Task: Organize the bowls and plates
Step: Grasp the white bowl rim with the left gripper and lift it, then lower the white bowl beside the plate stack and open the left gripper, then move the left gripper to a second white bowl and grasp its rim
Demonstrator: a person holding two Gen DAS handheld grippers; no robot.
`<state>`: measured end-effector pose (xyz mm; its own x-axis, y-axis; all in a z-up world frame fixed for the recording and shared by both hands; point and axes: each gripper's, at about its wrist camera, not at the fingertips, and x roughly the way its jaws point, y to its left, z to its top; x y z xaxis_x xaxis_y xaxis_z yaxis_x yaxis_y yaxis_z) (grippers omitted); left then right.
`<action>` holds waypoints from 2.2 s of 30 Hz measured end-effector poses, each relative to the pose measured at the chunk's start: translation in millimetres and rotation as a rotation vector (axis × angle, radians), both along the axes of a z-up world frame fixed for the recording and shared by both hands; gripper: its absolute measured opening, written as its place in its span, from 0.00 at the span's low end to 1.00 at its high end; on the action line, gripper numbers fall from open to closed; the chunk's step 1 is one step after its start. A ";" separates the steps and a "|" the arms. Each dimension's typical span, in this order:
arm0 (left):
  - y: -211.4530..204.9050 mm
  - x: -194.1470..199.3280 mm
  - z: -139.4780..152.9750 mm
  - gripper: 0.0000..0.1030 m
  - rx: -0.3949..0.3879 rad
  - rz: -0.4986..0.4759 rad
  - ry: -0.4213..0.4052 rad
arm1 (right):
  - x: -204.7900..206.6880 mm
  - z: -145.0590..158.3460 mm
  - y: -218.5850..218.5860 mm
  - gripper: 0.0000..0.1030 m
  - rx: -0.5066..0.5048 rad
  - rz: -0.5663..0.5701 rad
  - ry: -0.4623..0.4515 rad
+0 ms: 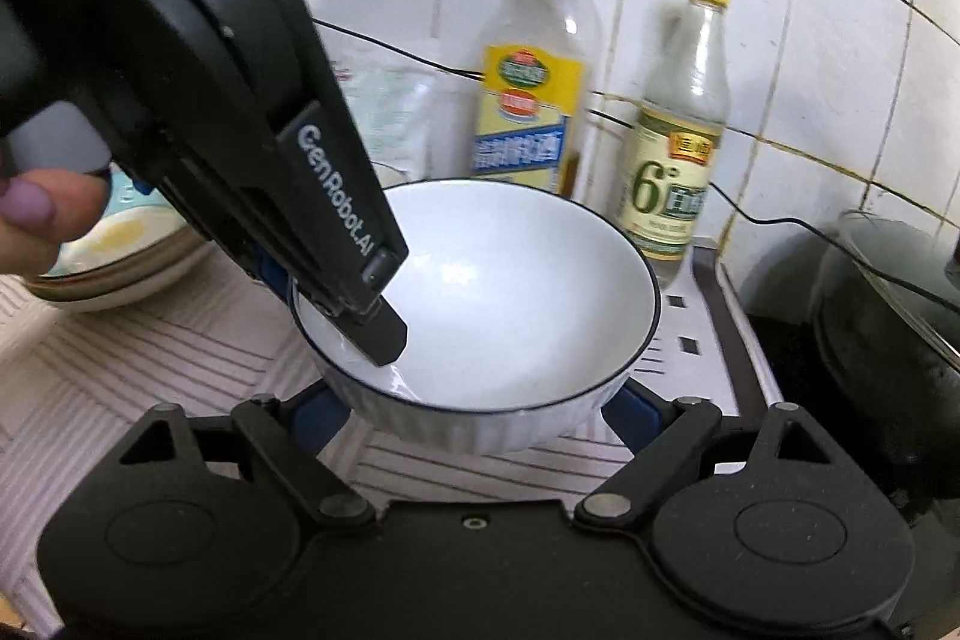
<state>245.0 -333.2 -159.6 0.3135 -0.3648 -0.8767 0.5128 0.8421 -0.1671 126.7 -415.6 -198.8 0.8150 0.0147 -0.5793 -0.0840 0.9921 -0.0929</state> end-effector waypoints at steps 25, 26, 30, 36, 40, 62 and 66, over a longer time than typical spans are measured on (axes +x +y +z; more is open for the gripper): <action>88.7 -14.4 -40.8 0.19 0.015 0.233 0.121 | 19.5 -32.5 64.4 0.89 -0.084 0.315 0.104; 87.5 -13.4 -42.9 0.19 0.014 0.235 0.130 | 17.1 -33.9 65.2 0.89 -0.084 0.314 0.110; 82.3 -15.7 -45.0 0.21 0.030 0.220 0.113 | 19.6 -35.3 60.5 0.90 -0.066 0.326 0.135; 79.7 -13.2 -44.7 0.25 0.069 0.197 0.145 | 26.9 -28.9 59.2 0.92 -0.065 0.327 0.245; 80.6 -8.6 -36.2 0.34 0.075 0.175 0.165 | 13.5 -15.5 41.8 0.92 0.016 0.300 0.223; 158.2 59.3 36.7 0.40 -0.068 0.175 0.098 | 49.6 81.0 31.8 0.83 0.217 0.142 0.257; 153.1 78.1 38.4 0.40 -0.074 0.133 0.023 | 72.0 86.7 31.1 0.76 0.297 0.026 0.231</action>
